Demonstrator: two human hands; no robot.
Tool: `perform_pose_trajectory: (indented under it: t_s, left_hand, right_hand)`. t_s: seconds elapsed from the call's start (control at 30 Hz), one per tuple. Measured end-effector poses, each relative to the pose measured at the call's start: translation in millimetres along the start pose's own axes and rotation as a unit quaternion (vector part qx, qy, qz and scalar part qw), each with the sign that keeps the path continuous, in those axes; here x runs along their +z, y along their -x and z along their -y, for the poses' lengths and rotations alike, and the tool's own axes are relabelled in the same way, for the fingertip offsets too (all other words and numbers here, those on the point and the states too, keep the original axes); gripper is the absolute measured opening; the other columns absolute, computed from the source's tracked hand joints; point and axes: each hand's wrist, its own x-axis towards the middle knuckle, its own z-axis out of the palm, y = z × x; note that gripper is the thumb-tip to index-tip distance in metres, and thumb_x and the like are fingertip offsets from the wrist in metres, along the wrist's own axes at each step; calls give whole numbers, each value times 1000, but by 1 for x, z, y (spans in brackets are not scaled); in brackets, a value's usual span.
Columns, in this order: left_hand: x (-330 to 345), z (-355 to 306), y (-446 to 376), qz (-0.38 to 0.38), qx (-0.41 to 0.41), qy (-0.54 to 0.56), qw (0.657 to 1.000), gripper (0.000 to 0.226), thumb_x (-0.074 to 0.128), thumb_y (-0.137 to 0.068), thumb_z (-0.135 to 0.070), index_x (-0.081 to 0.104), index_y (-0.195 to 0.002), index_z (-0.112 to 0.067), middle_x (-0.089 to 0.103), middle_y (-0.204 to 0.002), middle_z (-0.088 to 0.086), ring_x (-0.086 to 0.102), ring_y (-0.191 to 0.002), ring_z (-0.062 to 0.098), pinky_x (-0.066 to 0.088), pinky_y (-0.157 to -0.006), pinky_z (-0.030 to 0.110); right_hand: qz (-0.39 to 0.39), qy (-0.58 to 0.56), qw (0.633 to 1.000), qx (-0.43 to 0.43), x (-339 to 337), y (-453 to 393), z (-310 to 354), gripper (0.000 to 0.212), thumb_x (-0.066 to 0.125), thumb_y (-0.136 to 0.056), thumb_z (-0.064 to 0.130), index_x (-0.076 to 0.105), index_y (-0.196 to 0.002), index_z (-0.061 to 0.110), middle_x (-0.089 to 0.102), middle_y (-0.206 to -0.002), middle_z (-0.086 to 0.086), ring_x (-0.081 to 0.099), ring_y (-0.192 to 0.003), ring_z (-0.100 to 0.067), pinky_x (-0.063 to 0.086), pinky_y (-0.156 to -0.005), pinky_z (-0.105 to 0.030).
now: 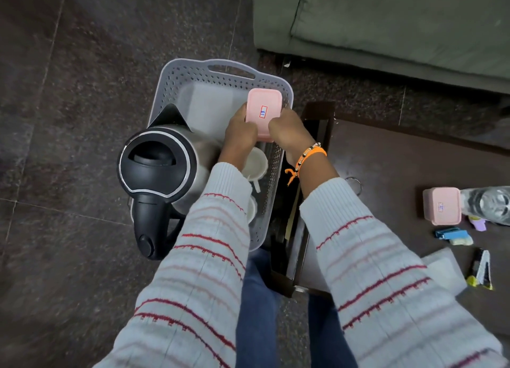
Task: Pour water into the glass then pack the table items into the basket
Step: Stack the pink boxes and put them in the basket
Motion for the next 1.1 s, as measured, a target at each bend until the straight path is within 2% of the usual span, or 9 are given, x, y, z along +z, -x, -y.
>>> perform_pose_trajectory:
  t_s: [0.07,0.13,0.27,0.37,0.43,0.7,0.8,0.93,1.1]
  left_hand:
    - [1,-3,3,-24,-11,-24,999,46,31,-92,2,49,-133,-8,57,-132,14,56,-118,29,48,-99,38]
    - [3,-7,13,-86,19,-55,995,49,33,-96,-3,37,-144,-8,42,-149,11,40,-136,23,31,-113,31]
    - [16,-6,63,-152,131,-25,979,40,40,-94,-2,53,-131,-7,53,-138,9,46,-129,18,30,-110,22]
    - [41,4,101,-115,107,30,987,27,43,-93,-3,63,-108,-15,65,-115,8,59,-112,25,43,-104,37]
    - [62,14,122,-71,88,43,993,25,43,-94,-4,63,-100,-18,66,-102,6,62,-98,19,47,-97,33]
    - [185,74,183,91,15,-34,995,24,44,-96,-8,63,-89,-20,64,-86,-5,61,-78,9,48,-75,19]
    - [240,89,198,131,-5,-60,989,22,46,-95,-7,64,-90,-18,64,-82,-4,62,-74,9,48,-72,18]
    - [301,101,195,170,-103,-43,979,26,41,-95,-4,64,-106,-2,64,-85,4,62,-75,13,49,-70,19]
    - [351,116,178,162,-232,0,959,35,35,-98,-4,49,-129,6,57,-125,21,58,-107,25,45,-92,30]
  right_hand:
    - [8,-19,1000,3,-3,2,-4,38,38,-86,0,54,-121,-3,58,-126,-20,54,-115,-35,47,-97,-36]
    - [4,-48,999,2,-11,8,-10,34,40,-84,0,57,-114,-5,60,-121,-24,56,-113,-38,46,-100,-45]
    - [-10,-151,988,15,-37,38,-35,30,38,-90,-4,47,-112,-22,48,-124,-42,47,-118,-52,36,-104,-59]
    - [5,-274,962,14,-63,66,-60,34,34,-96,-2,44,-126,-13,50,-132,-30,53,-122,-37,44,-100,-34]
    - [13,-318,948,13,-82,84,-80,33,34,-97,1,46,-127,-5,54,-130,-25,55,-120,-30,44,-95,-27]
    - [-72,-351,929,90,-176,140,-215,29,38,-97,1,49,-121,-8,56,-103,-18,57,-99,-27,45,-98,-34]
    - [-102,-371,914,129,-214,150,-274,29,38,-96,0,48,-121,-10,55,-102,-20,57,-95,-27,51,-83,-27]
    - [-139,-391,899,144,-249,151,-334,23,38,-95,-2,52,-113,-5,58,-89,-19,61,-69,-18,50,-65,-14]
    - [-168,-366,901,162,-282,131,-391,20,37,-92,-8,53,-98,1,54,-74,-9,56,-63,-16,50,-56,-12]
